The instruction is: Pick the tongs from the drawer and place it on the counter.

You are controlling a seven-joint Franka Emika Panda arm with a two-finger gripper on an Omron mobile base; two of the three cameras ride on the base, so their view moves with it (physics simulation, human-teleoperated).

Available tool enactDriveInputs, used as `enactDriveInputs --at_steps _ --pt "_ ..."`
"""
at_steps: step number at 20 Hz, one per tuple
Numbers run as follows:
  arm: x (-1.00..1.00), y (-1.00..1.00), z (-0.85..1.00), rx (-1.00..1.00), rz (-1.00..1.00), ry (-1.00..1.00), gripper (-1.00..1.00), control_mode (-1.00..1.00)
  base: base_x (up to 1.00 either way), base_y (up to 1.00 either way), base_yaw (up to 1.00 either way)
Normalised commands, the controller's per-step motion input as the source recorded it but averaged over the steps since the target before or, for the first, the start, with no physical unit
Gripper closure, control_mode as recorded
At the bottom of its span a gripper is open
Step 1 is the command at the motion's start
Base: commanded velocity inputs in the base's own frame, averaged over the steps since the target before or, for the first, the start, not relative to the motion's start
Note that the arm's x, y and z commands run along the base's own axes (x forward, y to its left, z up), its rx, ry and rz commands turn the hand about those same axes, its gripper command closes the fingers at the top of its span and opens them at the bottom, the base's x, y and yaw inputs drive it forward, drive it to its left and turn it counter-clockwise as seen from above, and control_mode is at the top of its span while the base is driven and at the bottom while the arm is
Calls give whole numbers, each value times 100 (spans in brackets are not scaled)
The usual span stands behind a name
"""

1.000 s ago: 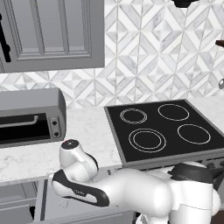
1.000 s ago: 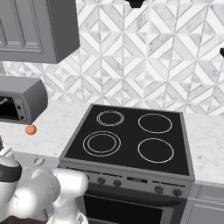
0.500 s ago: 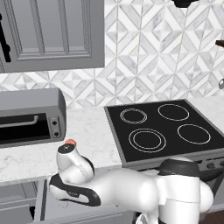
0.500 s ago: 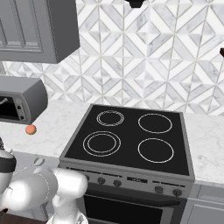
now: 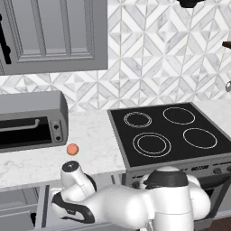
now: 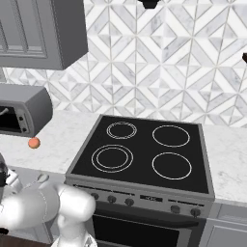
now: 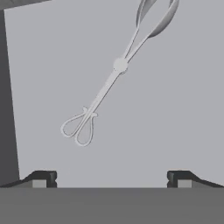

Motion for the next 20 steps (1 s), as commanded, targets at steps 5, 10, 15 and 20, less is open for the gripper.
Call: enactDriveInputs --at_steps 5,10,15,20 --pt "17 17 -29 0 0 0 -100 -100 0 0 0" --pt "21 23 -11 0 0 0 -100 -100 0 0 0" --pt "16 22 -11 0 0 1 -100 -100 0 0 0" --pt "2 13 -29 0 0 0 -100 -100 0 0 0"
